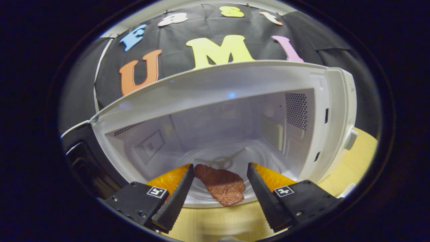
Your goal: Open the microwave oven with the left hand, put the food in, and close the microwave oven.
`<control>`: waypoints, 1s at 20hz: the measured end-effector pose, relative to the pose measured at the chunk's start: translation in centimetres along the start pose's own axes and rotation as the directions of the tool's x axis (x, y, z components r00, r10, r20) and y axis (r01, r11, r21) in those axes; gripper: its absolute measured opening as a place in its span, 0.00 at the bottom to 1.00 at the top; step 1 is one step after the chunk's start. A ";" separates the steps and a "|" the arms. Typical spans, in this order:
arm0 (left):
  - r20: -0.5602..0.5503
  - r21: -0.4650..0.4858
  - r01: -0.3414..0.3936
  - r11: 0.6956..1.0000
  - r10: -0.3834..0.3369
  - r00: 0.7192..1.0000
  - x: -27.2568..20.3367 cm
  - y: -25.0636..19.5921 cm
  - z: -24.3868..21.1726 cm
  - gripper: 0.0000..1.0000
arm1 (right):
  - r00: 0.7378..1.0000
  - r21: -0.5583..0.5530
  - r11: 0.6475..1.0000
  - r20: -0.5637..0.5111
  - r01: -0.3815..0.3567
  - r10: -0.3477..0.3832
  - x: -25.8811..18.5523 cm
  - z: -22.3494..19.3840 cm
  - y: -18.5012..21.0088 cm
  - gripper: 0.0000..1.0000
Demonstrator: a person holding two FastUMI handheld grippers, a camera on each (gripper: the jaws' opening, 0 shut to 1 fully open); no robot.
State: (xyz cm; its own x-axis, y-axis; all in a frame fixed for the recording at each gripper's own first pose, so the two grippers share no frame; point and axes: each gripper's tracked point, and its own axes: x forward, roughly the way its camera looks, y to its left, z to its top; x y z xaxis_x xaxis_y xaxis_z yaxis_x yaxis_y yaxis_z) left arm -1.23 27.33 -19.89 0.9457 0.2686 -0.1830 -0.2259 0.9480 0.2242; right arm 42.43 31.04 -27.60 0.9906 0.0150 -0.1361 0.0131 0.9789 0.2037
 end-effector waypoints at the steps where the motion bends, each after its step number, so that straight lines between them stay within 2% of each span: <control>1: 0.002 -0.007 0.001 1.000 -0.001 1.000 0.0 -0.1 0.1 0.95 | 1.000 0.000 1.000 -0.005 -0.013 0.013 -0.8 0.5 0.1 1.00; 2: 0.007 -0.013 0.003 1.000 -0.003 1.000 0.0 -0.1 0.3 0.95 | 1.000 -0.017 1.000 -0.003 -0.024 0.024 -1.8 1.2 0.2 0.90; 3: 0.013 -0.017 0.003 1.000 -0.002 1.000 0.0 -0.2 0.5 0.95 | 0.999 -0.037 0.999 0.002 -0.037 0.037 -3.0 2.1 0.3 1.00; 6: 0.025 -0.028 0.007 1.000 -0.007 1.000 -0.2 -0.2 1.4 0.95 | 0.992 -0.041 0.992 0.031 -0.118 0.120 -8.5 6.1 1.7 1.00; 7: 0.025 -0.035 0.008 0.999 -0.007 1.000 -0.2 -0.1 1.6 0.95 | 0.991 -0.043 0.990 0.028 -0.131 0.132 -10.6 7.2 1.5 0.91; 8: 0.025 -0.039 0.008 0.999 -0.007 1.000 -0.1 0.2 2.0 0.95 | 0.989 -0.059 0.988 0.015 -0.143 0.144 -12.8 8.1 1.3 1.00; 10: 0.027 -0.033 0.012 0.999 -0.011 1.000 0.3 0.7 2.7 0.95 | 0.986 -0.085 0.983 -0.026 -0.164 0.162 -17.3 9.7 0.3 1.00; 11: 0.035 -0.025 0.007 1.000 -0.006 0.999 0.2 1.0 3.0 0.95 | 0.986 -0.099 0.981 -0.029 -0.169 0.167 -19.5 10.6 -0.4 0.91; 12: 0.034 -0.022 0.006 1.000 -0.005 0.999 0.1 1.3 3.2 0.95 | 0.987 -0.122 0.979 -0.025 -0.161 0.159 -21.6 11.7 -1.6 0.90; 13: 0.041 -0.021 0.008 1.000 -0.007 0.999 0.0 1.4 3.4 0.95 | 0.989 -0.145 0.978 -0.027 -0.148 0.145 -23.5 12.8 -3.2 1.00; 17: 0.022 0.002 0.003 1.000 -0.003 1.000 0.1 1.9 2.7 0.95 | 0.995 -0.177 0.979 -0.039 -0.100 0.095 -30.7 16.2 -9.1 1.00; 18: 0.021 0.005 -0.003 1.000 0.003 1.000 0.3 2.0 2.8 0.94 | 0.996 -0.184 0.980 -0.045 -0.079 0.072 -32.4 16.5 -10.6 0.90; 19: 0.016 0.001 -0.011 1.000 0.011 1.000 0.6 2.3 2.4 0.94 | 0.998 -0.189 0.980 -0.049 -0.055 0.047 -34.0 16.6 -12.2 0.90; 20: 0.011 -0.006 -0.012 1.000 0.012 1.000 0.8 2.3 2.3 0.95 | 0.998 -0.184 0.982 -0.054 -0.033 0.023 -35.5 16.8 -13.7 1.00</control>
State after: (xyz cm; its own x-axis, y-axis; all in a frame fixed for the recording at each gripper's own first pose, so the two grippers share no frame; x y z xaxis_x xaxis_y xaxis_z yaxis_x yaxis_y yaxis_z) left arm -0.46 29.36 -17.33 0.9454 0.2782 -0.1695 -0.2388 0.9457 0.2206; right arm 9.39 13.70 -9.23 0.9818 0.0489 -0.1834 -0.0449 0.9987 0.0262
